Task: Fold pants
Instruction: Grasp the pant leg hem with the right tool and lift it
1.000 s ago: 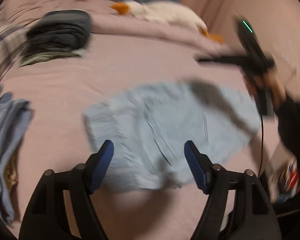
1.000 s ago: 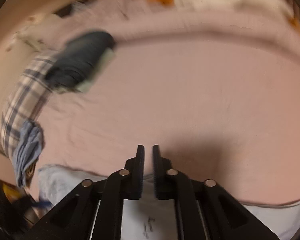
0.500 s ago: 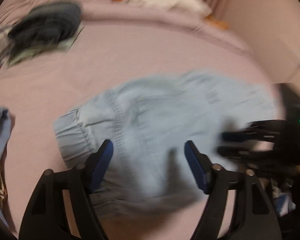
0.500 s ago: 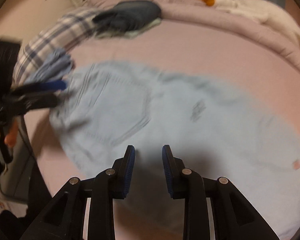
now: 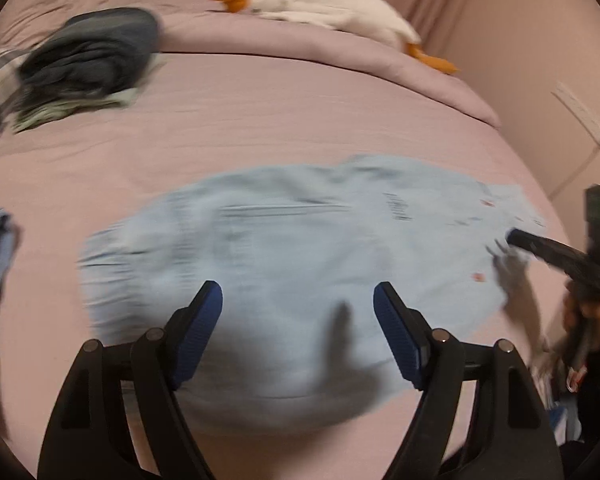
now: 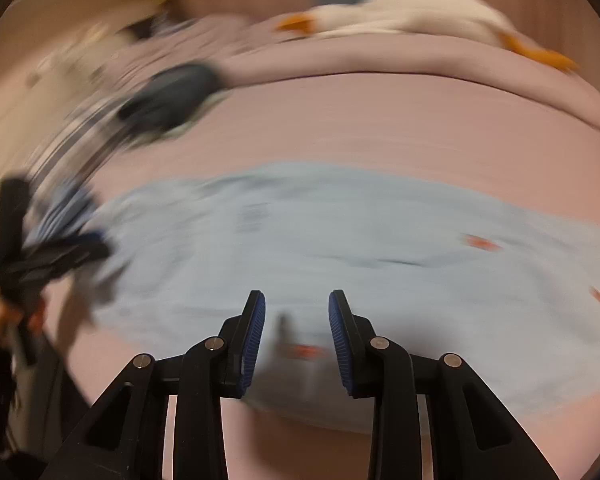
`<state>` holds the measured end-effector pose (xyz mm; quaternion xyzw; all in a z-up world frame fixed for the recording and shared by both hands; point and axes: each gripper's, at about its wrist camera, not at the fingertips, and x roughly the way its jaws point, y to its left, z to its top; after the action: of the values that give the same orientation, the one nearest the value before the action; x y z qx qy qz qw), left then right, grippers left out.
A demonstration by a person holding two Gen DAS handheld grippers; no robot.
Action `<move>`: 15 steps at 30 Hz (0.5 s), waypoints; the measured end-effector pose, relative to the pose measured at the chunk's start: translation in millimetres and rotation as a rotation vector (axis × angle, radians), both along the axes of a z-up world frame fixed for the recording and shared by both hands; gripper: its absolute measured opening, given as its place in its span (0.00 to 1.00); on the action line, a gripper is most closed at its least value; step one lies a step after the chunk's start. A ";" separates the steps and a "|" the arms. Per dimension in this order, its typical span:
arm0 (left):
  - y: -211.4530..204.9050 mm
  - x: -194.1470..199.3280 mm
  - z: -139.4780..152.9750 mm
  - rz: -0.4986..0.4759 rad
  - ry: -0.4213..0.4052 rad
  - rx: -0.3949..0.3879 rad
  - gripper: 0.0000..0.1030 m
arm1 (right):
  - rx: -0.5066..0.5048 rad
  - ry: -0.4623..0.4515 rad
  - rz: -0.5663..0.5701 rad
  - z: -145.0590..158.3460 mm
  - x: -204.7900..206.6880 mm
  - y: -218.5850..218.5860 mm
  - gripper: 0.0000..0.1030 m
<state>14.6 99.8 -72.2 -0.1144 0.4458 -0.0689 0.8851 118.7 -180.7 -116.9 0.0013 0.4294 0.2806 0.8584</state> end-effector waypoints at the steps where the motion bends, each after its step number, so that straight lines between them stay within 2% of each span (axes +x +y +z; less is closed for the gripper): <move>1: -9.1 1.0 0.0 -0.021 0.001 -0.002 0.76 | -0.001 0.007 -0.076 -2.2 5.7 -23.2 0.32; 3: -30.4 6.8 -2.1 -0.066 0.011 -0.010 0.77 | 0.032 0.024 -0.215 -4.1 14.7 -67.2 0.32; 6: -60.4 16.4 -9.4 -0.134 0.042 -0.042 0.77 | 0.204 0.074 -0.456 -10.4 19.4 -153.5 0.32; 10: -110.2 25.5 -16.3 -0.256 0.066 -0.017 0.77 | 0.392 0.099 -0.736 -30.4 4.6 -258.4 0.32; 12: -126.9 28.3 -18.1 -0.300 0.071 -0.001 0.77 | 0.445 0.094 -0.803 -39.7 0.0 -294.5 0.32; 15: -143.5 37.4 -21.1 -0.323 0.087 0.020 0.77 | 0.504 0.083 -0.824 -47.1 2.9 -316.8 0.32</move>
<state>51.9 -43.7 -93.3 -0.0355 0.4968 -0.2007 0.8436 121.7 -497.5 -164.0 0.3901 0.3457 0.0124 0.8533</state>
